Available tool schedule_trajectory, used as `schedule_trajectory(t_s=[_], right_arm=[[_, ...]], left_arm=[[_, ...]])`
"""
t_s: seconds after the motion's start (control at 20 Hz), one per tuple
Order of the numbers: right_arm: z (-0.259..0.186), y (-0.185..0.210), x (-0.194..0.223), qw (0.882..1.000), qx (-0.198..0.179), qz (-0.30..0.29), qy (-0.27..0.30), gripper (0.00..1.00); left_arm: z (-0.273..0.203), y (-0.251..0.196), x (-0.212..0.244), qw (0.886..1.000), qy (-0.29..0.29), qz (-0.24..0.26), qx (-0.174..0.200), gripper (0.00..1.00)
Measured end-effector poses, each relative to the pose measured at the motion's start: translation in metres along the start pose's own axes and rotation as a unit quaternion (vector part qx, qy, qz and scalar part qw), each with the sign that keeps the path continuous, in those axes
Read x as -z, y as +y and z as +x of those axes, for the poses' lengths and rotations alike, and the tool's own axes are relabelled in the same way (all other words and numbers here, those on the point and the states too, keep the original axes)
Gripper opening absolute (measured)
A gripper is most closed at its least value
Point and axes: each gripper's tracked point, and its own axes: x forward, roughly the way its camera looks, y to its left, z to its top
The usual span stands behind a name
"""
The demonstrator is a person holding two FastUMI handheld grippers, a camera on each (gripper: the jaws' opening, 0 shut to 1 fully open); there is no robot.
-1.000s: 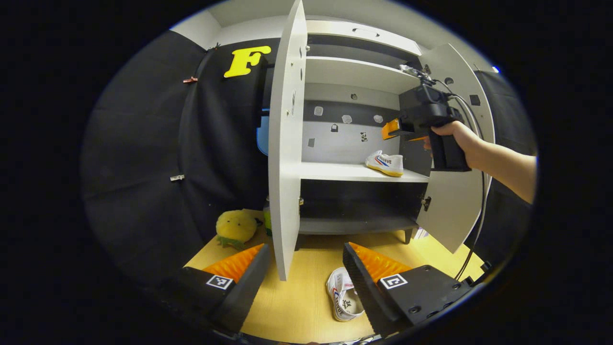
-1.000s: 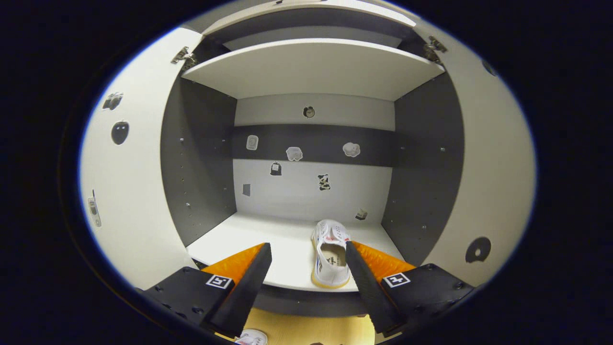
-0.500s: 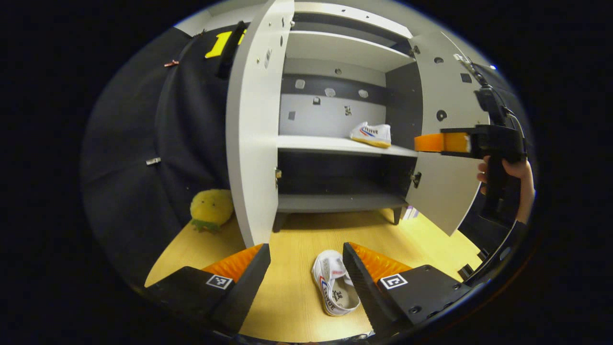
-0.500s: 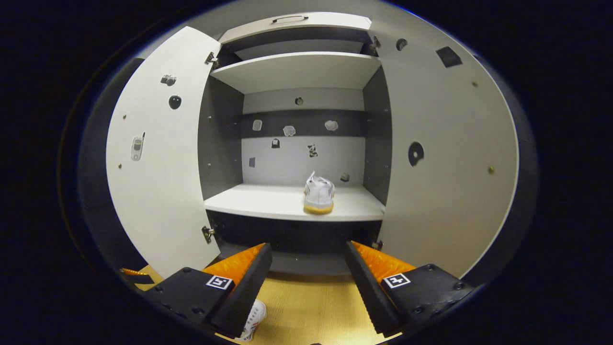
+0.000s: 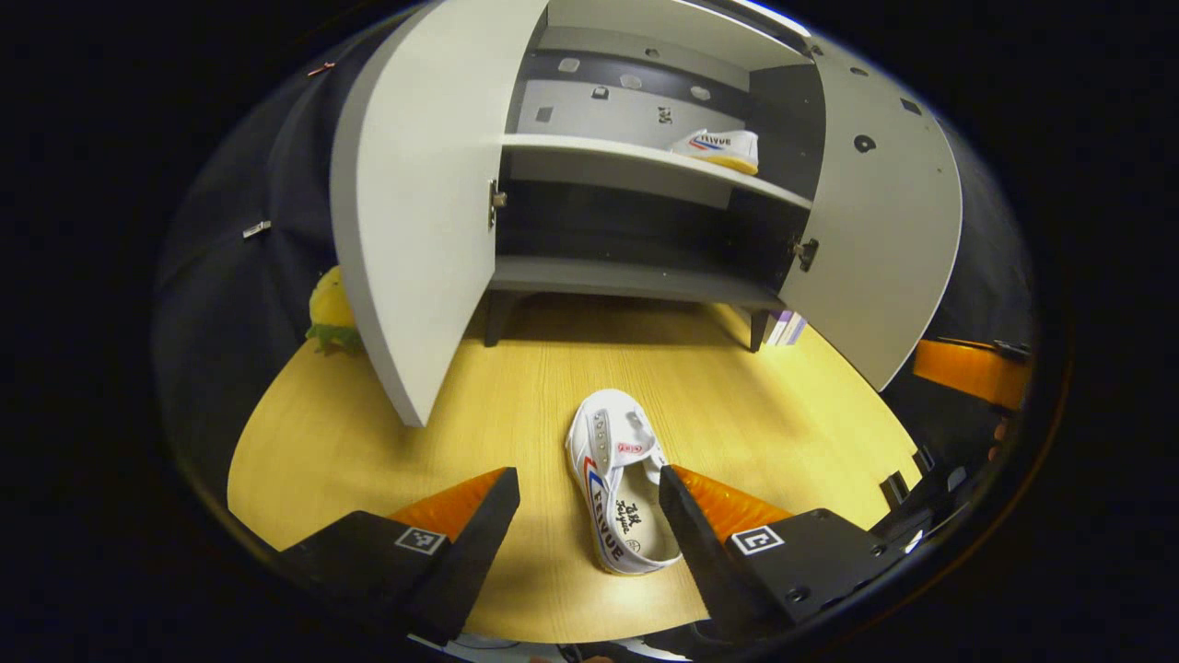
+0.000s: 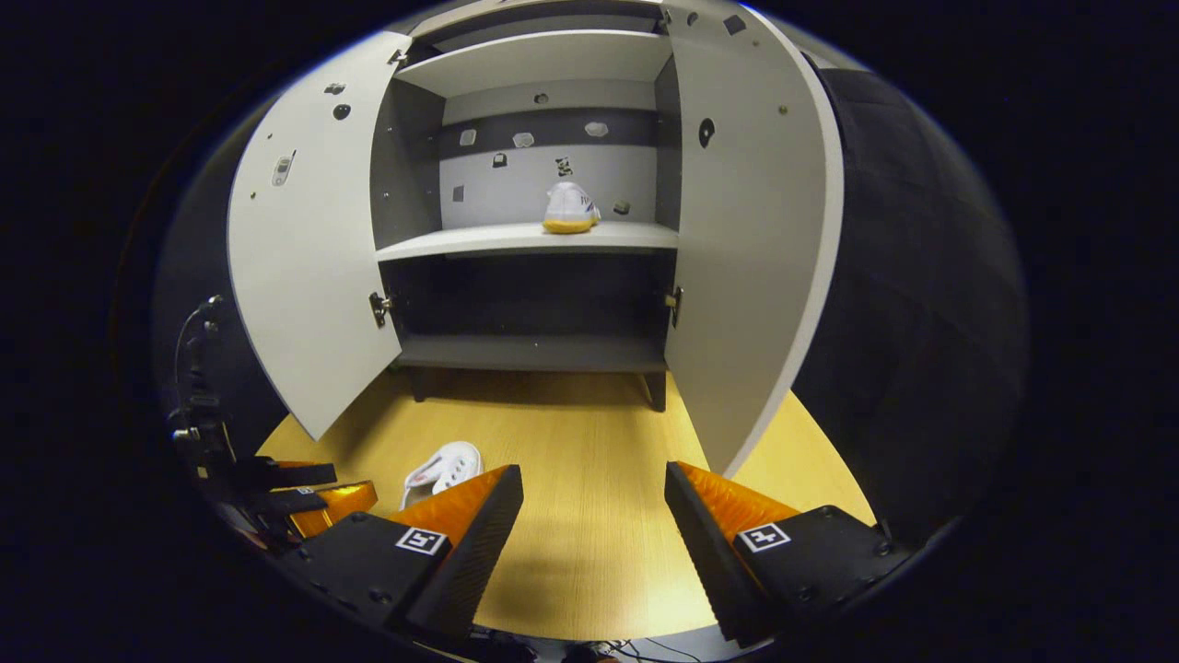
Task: Grab one shoe with the right hand and put it into the shoe cabinet, grab the other shoe with the left hand and put it into the shoe cabinet; then close the right door with the right hand and the left door with the left hand.
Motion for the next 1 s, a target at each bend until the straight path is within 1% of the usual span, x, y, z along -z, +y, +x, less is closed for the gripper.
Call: schedule_trajectory(t_s=[0.1,0.2,0.4,0.45,0.5,0.55,0.6,0.65,0.8,0.85,0.9,0.95,1.0], right_arm=[[-0.008,-0.005,0.012,1.0,0.005,0.004,0.013,0.99],[-0.016,-0.011,0.019,1.0,0.011,0.005,0.019,0.99],[-0.034,-0.024,0.028,0.999,0.024,-0.001,0.022,0.99],[-0.038,-0.028,0.031,0.999,0.028,-0.001,0.023,0.99],[-0.043,-0.032,0.033,0.999,0.031,0.002,0.025,0.99],[-0.046,-0.036,0.036,0.999,0.034,0.003,0.027,0.99],[-0.05,-0.043,0.04,0.999,0.04,0.005,0.028,0.99],[-0.053,-0.048,0.042,0.998,0.046,0.008,0.029,0.99],[-0.059,-0.064,0.049,0.997,0.062,0.024,0.037,0.99],[-0.062,-0.069,0.048,0.997,0.067,0.028,0.034,0.99],[-0.065,-0.074,0.045,0.997,0.073,0.029,0.029,0.99],[-0.067,-0.078,0.044,0.996,0.078,0.028,0.026,0.99],[-0.068,-0.081,0.044,0.996,0.079,0.03,0.023,0.99]], left_arm=[[0.018,0.002,0.017,1.0,0.028,-0.002,-0.012,0.96],[0.033,0.0,0.03,0.999,0.049,-0.001,-0.014,0.96],[0.059,0.0,0.036,0.998,0.052,0.028,-0.02,0.96],[0.066,-0.002,0.035,0.998,0.05,0.038,-0.02,0.93],[0.072,0.0,0.034,0.997,0.049,0.049,-0.028,0.88],[0.08,0.001,0.032,0.997,0.049,0.056,-0.034,0.72],[0.086,-0.001,0.029,0.996,0.045,0.061,-0.035,0.65],[0.093,-0.001,0.026,0.996,0.041,0.066,-0.039,0.59],[0.109,0.008,0.027,0.993,0.045,0.087,-0.063,0.58],[0.112,0.005,0.024,0.993,0.037,0.09,-0.062,0.52],[0.116,0.001,0.023,0.994,0.033,0.091,-0.056,0.48],[0.119,0.003,0.025,0.993,0.035,0.093,-0.061,0.42],[0.12,0.008,0.027,0.992,0.039,0.095,-0.076,0.37]])
